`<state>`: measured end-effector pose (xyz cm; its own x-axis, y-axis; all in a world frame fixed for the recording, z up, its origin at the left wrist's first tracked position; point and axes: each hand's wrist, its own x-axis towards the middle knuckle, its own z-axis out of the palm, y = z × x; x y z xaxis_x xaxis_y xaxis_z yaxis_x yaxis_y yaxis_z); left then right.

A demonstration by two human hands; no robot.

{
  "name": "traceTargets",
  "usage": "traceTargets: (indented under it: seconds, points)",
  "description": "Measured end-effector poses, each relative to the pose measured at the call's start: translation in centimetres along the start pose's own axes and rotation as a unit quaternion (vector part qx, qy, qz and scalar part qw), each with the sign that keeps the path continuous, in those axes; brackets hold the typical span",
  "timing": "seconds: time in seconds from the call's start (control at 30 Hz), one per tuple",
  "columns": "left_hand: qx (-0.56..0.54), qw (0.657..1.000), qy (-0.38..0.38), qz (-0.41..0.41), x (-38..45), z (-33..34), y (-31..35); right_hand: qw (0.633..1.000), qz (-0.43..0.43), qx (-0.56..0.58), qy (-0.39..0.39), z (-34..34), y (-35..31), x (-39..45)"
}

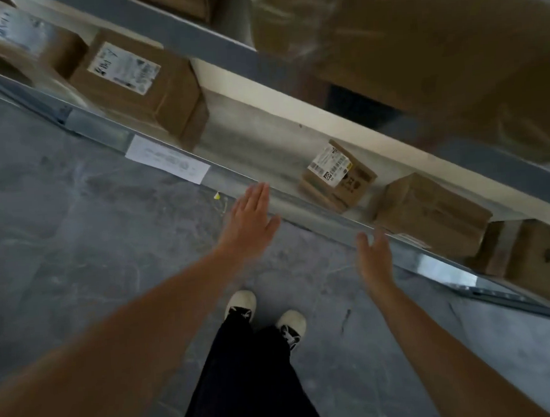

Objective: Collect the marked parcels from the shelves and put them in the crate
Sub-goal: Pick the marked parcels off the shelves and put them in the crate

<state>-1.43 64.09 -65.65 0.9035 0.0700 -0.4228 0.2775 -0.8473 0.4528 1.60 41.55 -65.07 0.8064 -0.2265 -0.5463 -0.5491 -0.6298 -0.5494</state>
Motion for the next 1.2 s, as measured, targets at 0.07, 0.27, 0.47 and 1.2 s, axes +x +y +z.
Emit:
traceTargets:
  seconds: [0.07,0.27,0.47,1.2]
  points:
    - [-0.068,0.998,0.016,-0.006,4.4,-0.3,2.5,0.999,0.017,0.047,0.012,0.3,-0.9,2.4]
    - [-0.346,0.935,-0.045,-0.067,11.0,1.0,7.9,0.978,0.043,0.205,-0.018,2.1,-3.0,7.5]
    - [-0.435,0.893,0.023,-0.115,11.8,3.5,7.1,0.923,0.111,0.367,-0.04,3.7,-3.0,9.0]
    - [-0.611,0.771,0.082,-0.161,6.2,2.8,6.6,0.954,-0.108,0.279,0.03,0.9,-3.2,2.3]
